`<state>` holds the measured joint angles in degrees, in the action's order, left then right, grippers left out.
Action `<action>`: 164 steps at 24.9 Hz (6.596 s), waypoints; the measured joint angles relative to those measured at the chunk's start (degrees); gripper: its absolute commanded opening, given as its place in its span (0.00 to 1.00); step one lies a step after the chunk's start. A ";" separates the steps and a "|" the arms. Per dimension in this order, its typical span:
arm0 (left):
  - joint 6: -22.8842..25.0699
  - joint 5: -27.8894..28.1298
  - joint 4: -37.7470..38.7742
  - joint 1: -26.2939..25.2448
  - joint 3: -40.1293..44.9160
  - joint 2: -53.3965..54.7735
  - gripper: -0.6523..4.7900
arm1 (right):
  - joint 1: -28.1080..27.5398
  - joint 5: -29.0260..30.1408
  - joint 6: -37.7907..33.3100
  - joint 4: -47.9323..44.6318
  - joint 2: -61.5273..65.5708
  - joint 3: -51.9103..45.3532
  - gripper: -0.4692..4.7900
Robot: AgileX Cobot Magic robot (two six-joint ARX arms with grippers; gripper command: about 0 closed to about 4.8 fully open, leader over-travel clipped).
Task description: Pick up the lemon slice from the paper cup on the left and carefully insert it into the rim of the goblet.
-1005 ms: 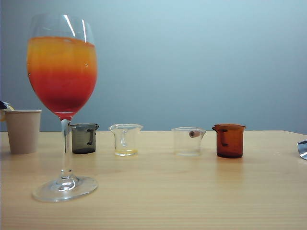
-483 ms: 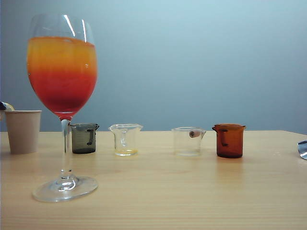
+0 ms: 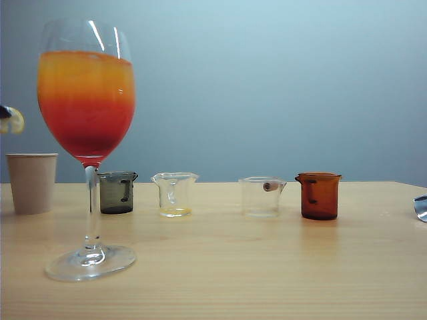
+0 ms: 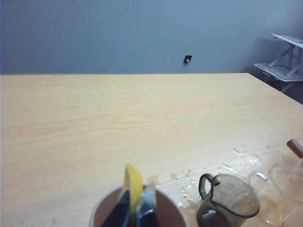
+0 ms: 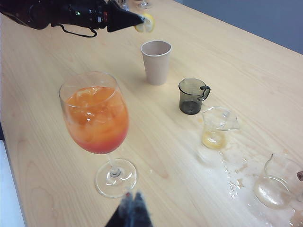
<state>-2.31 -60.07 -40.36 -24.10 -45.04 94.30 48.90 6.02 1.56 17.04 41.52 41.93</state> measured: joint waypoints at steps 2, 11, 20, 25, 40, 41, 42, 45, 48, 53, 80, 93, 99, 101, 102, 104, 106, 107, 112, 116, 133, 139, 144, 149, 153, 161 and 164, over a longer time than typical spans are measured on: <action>-1.75 -0.22 0.00 0.00 0.00 -2.67 0.11 | 0.00 0.00 0.02 0.00 0.00 0.00 0.08; -8.22 -5.29 0.85 1.64 0.00 -14.29 0.11 | 0.00 0.00 0.02 -0.07 0.00 0.00 0.08; -8.90 -5.40 8.76 9.11 0.00 -25.57 0.11 | 0.00 0.00 0.02 -0.04 0.00 0.00 0.08; -8.90 -5.27 16.26 13.53 0.00 -30.45 0.11 | 0.00 -0.02 0.02 -0.28 0.00 0.00 0.08; 3.96 -7.58 44.26 22.88 0.00 -42.86 0.11 | 0.00 -0.02 1.75 -0.46 0.00 0.00 0.08; 5.97 -7.65 47.74 22.88 0.00 -43.63 0.11 | 0.00 -0.02 1.75 -0.46 0.00 0.00 0.08; 7.69 -7.65 50.51 22.88 0.00 -44.02 0.11 | 0.00 -0.02 1.75 -0.46 0.00 0.00 0.08; 12.98 -7.72 58.03 22.88 0.00 -45.33 0.11 | 0.00 -0.02 1.75 -0.48 0.00 0.00 0.08; 16.63 -7.72 61.92 22.88 0.00 -45.29 0.11 | 0.00 -0.02 1.75 -0.46 0.00 0.00 0.08; 20.20 -7.93 62.97 25.18 1.42 -45.35 0.11 | 0.00 -0.02 1.75 -0.46 0.00 0.00 0.08; 23.28 -9.11 61.18 23.63 4.52 -45.24 0.11 | 0.00 -0.02 1.75 0.02 0.09 0.00 0.08; 23.32 -10.45 61.64 23.19 4.68 -45.22 0.11 | 0.00 -0.02 1.77 0.00 0.09 0.00 0.08; 24.96 -11.43 63.23 23.19 4.74 -43.58 0.11 | 0.00 -0.02 1.75 0.00 0.09 0.00 0.08; 25.49 -11.43 63.71 23.19 4.76 -43.32 0.11 | 0.00 -0.02 1.75 0.00 0.09 0.00 0.08; 25.68 -11.45 63.76 23.19 4.76 -43.19 0.11 | 0.00 -0.02 1.75 0.02 0.09 0.00 0.08; 25.90 -11.43 63.76 23.19 4.76 -43.10 0.11 | 0.00 -0.02 1.77 0.00 0.09 0.00 0.08; 26.18 -11.43 63.84 23.19 4.76 -43.10 0.11 | 0.00 -0.02 1.77 0.00 0.09 0.00 0.08; 26.60 -11.43 63.95 23.19 4.76 -43.10 0.11 | 0.00 -0.02 1.77 0.00 0.09 0.00 0.08; 28.63 -11.37 65.07 23.19 5.27 -43.10 0.11 | 0.00 -0.02 1.77 0.02 0.09 0.00 0.08; 28.94 -11.34 65.07 23.19 7.39 -43.01 0.11 | 0.00 -0.02 1.77 0.00 0.09 0.00 0.08; 29.09 -10.40 64.50 23.19 7.65 -42.95 0.27 | 0.00 -0.02 1.77 0.00 0.09 0.00 0.08; 29.11 -10.38 64.37 23.19 7.65 -42.95 0.29 | 0.00 -0.02 1.77 0.02 0.09 0.00 0.08; 29.11 -10.38 64.37 23.19 7.65 -42.95 0.29 | 0.00 -0.02 1.77 0.02 0.09 0.00 0.08; 29.11 -10.19 64.37 23.19 7.65 -42.95 0.42 | 0.00 -0.02 1.77 0.00 0.09 0.00 0.08; 29.07 -9.07 64.35 23.19 7.65 -42.95 0.42 | 0.00 -0.02 1.77 0.00 0.11 0.00 0.08; 28.57 -8.85 63.69 23.19 7.65 -42.95 0.64 | 0.00 -0.02 1.77 0.02 0.09 0.00 0.08; 28.39 -8.83 63.28 23.19 7.63 -42.95 0.64 | 0.00 -0.02 1.77 0.02 0.09 0.00 0.08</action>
<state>26.09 -68.90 22.92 -0.91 -37.41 51.35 48.90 6.00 3.33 17.06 41.60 41.93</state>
